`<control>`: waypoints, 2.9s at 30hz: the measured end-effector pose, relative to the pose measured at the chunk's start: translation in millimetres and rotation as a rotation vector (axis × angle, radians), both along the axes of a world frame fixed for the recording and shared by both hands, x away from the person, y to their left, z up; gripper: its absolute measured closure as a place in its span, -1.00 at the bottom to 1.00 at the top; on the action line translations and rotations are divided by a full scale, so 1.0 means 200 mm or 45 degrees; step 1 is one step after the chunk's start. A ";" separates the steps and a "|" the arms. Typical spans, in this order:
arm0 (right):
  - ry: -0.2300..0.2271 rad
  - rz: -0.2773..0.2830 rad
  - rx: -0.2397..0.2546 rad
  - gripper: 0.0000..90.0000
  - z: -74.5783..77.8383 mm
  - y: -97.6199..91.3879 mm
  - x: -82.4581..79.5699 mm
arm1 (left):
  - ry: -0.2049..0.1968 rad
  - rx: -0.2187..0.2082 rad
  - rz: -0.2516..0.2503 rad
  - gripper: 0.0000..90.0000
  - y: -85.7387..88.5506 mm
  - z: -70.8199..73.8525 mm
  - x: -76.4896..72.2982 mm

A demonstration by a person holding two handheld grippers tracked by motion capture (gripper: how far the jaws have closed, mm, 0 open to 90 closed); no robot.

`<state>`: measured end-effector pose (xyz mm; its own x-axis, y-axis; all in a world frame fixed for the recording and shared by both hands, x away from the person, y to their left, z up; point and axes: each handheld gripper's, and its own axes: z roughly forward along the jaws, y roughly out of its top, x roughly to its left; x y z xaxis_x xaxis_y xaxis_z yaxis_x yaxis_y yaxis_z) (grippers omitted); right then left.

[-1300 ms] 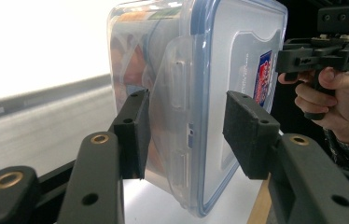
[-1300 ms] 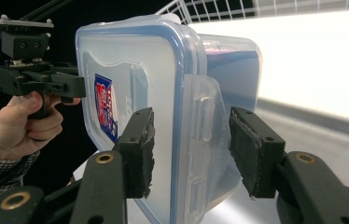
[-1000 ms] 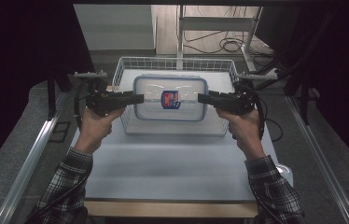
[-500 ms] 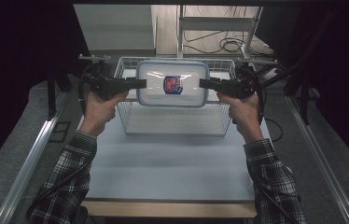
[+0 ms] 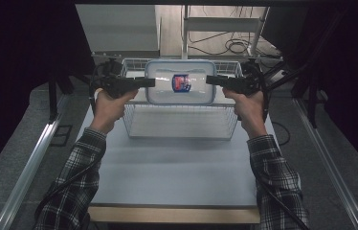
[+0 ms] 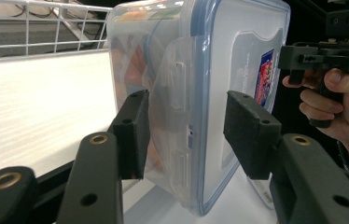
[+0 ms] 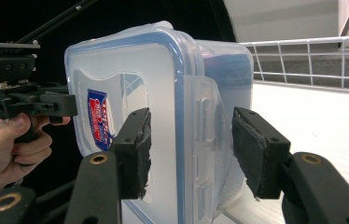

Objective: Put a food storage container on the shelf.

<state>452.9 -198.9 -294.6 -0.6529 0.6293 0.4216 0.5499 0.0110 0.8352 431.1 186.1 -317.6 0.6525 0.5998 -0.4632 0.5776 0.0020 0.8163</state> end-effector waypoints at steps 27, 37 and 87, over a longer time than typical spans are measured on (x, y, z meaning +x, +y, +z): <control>0.001 -0.044 -0.004 0.03 -0.04 0.02 0.06 | -0.029 0.119 0.059 0.15 -0.02 -0.01 0.05; 0.061 -0.057 -0.002 -0.07 -0.07 0.02 0.09 | 0.002 0.135 0.043 0.04 -0.04 -0.05 0.08; -0.096 -0.116 -0.174 -0.25 -0.03 0.06 -0.08 | -0.207 0.231 0.047 -0.39 -0.04 0.01 -0.07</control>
